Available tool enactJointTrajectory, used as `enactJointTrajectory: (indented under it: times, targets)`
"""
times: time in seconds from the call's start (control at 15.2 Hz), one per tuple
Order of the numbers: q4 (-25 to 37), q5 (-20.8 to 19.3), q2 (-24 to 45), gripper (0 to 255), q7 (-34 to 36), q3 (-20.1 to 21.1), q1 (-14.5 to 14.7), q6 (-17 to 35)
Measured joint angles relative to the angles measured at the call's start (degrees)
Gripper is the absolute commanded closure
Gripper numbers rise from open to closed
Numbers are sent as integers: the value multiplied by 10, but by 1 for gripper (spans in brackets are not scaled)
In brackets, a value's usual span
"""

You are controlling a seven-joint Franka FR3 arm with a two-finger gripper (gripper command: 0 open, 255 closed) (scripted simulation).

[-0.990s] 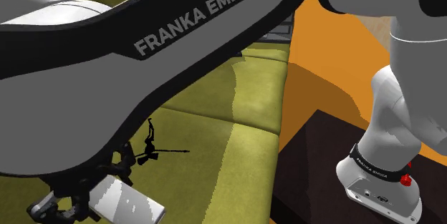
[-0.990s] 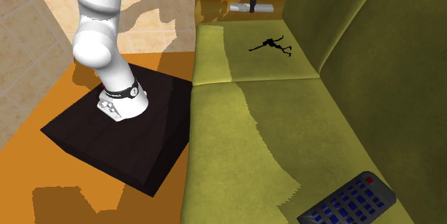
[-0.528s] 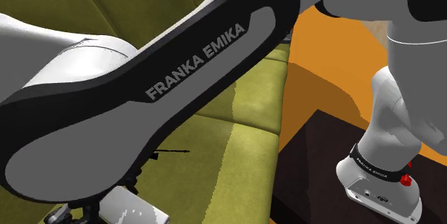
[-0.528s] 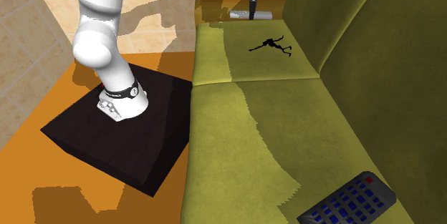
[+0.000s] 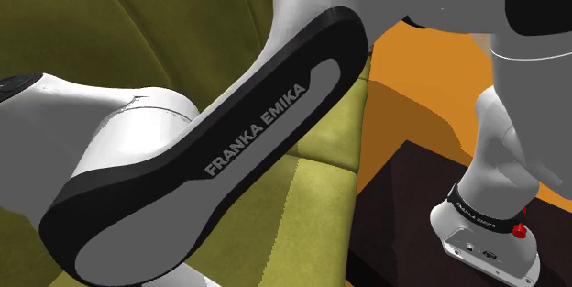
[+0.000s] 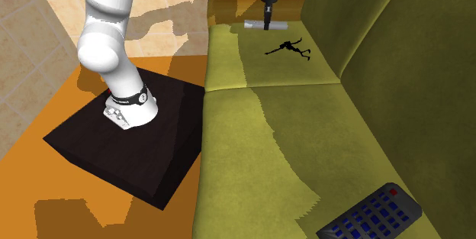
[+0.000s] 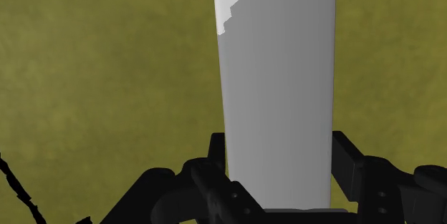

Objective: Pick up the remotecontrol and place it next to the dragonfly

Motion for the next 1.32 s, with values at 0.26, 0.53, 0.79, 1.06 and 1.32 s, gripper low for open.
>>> enactJointTrajectory:
  times: [0.26,0.53,0.79,1.06,1.32]
  targets:
    - [-7,-4,9,255,1,-2,1,15]
    - [-8,-4,10,255,2,-3,1,17]
    - [-8,-4,10,0,2,-3,1,18]
    - [-6,-3,6,0,1,-2,0,12]
    - [18,7,-17,0,-5,4,-3,-33]
